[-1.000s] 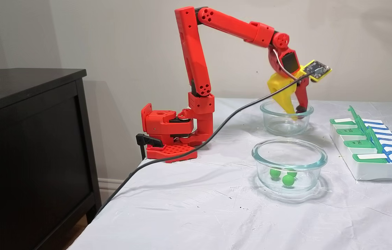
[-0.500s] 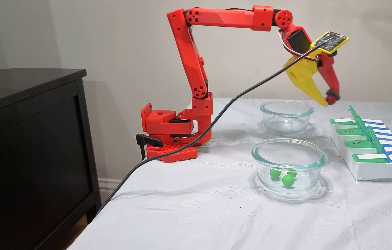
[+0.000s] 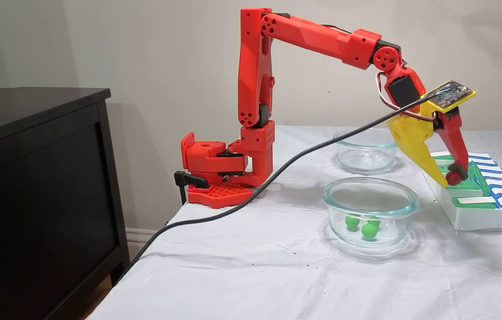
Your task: Sort medicines into box.
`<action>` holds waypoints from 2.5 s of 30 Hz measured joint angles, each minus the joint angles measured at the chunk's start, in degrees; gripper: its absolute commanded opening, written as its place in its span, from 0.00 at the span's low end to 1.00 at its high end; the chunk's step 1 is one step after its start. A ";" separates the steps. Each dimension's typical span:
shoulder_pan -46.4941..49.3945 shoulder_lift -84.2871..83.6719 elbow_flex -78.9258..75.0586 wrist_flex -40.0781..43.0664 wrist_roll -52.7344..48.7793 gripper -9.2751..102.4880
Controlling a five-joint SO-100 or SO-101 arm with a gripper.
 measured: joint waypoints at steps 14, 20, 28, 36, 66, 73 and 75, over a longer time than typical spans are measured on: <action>-2.99 -5.80 -0.09 -6.33 1.05 0.08; -3.25 -7.73 -0.26 -9.67 1.58 0.14; -3.25 -8.26 -0.97 -7.73 1.76 0.30; -2.20 -4.22 -1.93 0.97 -0.53 0.08; 14.24 10.90 8.61 21.53 -17.40 0.27; 17.58 10.28 8.53 26.10 -31.03 0.26; 17.58 10.28 8.53 26.89 -34.54 0.26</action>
